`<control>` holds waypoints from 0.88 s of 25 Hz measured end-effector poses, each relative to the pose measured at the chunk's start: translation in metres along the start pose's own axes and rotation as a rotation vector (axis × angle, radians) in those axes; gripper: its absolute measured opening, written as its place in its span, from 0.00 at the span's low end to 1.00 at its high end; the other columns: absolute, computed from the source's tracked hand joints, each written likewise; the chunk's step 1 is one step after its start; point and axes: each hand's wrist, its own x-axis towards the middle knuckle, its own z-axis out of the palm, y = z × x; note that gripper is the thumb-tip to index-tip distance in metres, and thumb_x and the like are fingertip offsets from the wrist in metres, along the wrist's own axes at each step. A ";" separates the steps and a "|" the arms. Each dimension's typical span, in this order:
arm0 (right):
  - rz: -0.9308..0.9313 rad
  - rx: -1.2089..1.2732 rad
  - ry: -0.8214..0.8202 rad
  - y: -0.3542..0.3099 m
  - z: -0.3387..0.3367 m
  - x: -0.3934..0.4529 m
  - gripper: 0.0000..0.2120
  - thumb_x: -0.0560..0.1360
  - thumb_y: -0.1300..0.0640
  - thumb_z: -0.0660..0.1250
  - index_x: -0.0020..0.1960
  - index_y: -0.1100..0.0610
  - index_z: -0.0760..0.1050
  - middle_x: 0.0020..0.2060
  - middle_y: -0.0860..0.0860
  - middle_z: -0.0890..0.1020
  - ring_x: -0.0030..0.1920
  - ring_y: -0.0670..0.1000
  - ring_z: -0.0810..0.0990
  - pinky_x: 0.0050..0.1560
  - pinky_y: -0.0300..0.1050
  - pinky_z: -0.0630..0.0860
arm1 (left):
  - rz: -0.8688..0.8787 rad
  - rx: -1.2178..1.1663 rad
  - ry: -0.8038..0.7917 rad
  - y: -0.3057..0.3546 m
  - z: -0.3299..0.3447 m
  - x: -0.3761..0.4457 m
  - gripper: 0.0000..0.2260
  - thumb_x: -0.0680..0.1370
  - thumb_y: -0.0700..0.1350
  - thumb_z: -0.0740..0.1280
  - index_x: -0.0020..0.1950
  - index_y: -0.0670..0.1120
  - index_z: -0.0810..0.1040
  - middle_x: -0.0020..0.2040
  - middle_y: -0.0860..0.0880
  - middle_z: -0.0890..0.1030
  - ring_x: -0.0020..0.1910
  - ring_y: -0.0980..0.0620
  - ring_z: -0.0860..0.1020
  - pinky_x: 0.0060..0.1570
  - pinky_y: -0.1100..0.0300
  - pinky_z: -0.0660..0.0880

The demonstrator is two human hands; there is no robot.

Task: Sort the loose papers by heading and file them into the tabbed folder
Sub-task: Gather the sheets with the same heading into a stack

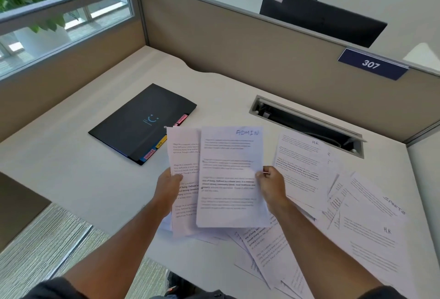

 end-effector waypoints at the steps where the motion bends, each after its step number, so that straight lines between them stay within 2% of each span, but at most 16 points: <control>1: -0.007 -0.014 -0.022 -0.003 0.009 -0.003 0.05 0.80 0.61 0.66 0.52 0.56 0.80 0.47 0.51 0.84 0.50 0.55 0.83 0.53 0.51 0.80 | 0.009 0.014 -0.003 0.000 0.000 -0.001 0.11 0.84 0.40 0.59 0.54 0.53 0.78 0.51 0.48 0.85 0.48 0.44 0.84 0.41 0.49 0.81; 5: -0.028 -0.042 -0.102 -0.013 0.038 -0.013 0.05 0.80 0.61 0.65 0.51 0.57 0.80 0.46 0.51 0.85 0.47 0.54 0.82 0.47 0.46 0.78 | 0.083 0.069 -0.038 -0.001 -0.001 -0.004 0.11 0.86 0.50 0.58 0.56 0.49 0.79 0.47 0.49 0.87 0.44 0.47 0.86 0.43 0.50 0.82; 8: -0.027 -0.042 -0.126 -0.017 0.051 -0.021 0.05 0.80 0.62 0.65 0.51 0.58 0.80 0.48 0.54 0.85 0.45 0.53 0.81 0.46 0.46 0.77 | 0.109 0.080 -0.042 0.000 0.000 -0.005 0.10 0.85 0.51 0.59 0.56 0.51 0.78 0.48 0.50 0.87 0.43 0.48 0.86 0.40 0.51 0.83; 11: 0.010 -0.012 -0.163 -0.016 0.057 -0.025 0.04 0.80 0.60 0.66 0.50 0.57 0.80 0.47 0.54 0.86 0.47 0.55 0.83 0.52 0.53 0.82 | 0.143 0.146 -0.053 0.002 0.001 -0.002 0.06 0.84 0.49 0.62 0.60 0.54 0.77 0.51 0.52 0.86 0.43 0.48 0.87 0.40 0.50 0.84; 14: 0.035 0.020 -0.175 -0.016 0.054 -0.027 0.06 0.79 0.58 0.68 0.51 0.62 0.78 0.50 0.61 0.84 0.45 0.57 0.83 0.56 0.61 0.81 | 0.171 0.175 -0.046 0.010 0.005 -0.002 0.07 0.84 0.47 0.63 0.61 0.54 0.77 0.52 0.52 0.85 0.44 0.49 0.86 0.40 0.51 0.84; 16: 0.031 0.075 -0.173 -0.021 0.047 -0.028 0.06 0.80 0.58 0.68 0.53 0.61 0.78 0.50 0.58 0.84 0.49 0.58 0.84 0.53 0.55 0.82 | 0.207 0.182 -0.042 0.021 0.011 -0.004 0.07 0.84 0.47 0.63 0.60 0.54 0.76 0.53 0.53 0.85 0.45 0.49 0.86 0.40 0.51 0.84; 19: 0.030 0.200 -0.196 -0.037 0.032 -0.029 0.09 0.80 0.58 0.69 0.59 0.56 0.76 0.52 0.47 0.83 0.51 0.48 0.82 0.45 0.39 0.77 | 0.299 0.239 -0.055 0.046 0.022 -0.008 0.07 0.84 0.48 0.62 0.61 0.57 0.74 0.54 0.57 0.83 0.46 0.52 0.85 0.36 0.57 0.81; 22: 0.005 0.312 -0.225 -0.049 0.014 -0.022 0.15 0.79 0.59 0.71 0.65 0.55 0.74 0.57 0.47 0.83 0.57 0.47 0.81 0.53 0.40 0.77 | 0.395 0.295 -0.075 0.070 0.034 -0.013 0.08 0.84 0.50 0.63 0.62 0.58 0.73 0.54 0.59 0.82 0.46 0.53 0.84 0.35 0.59 0.79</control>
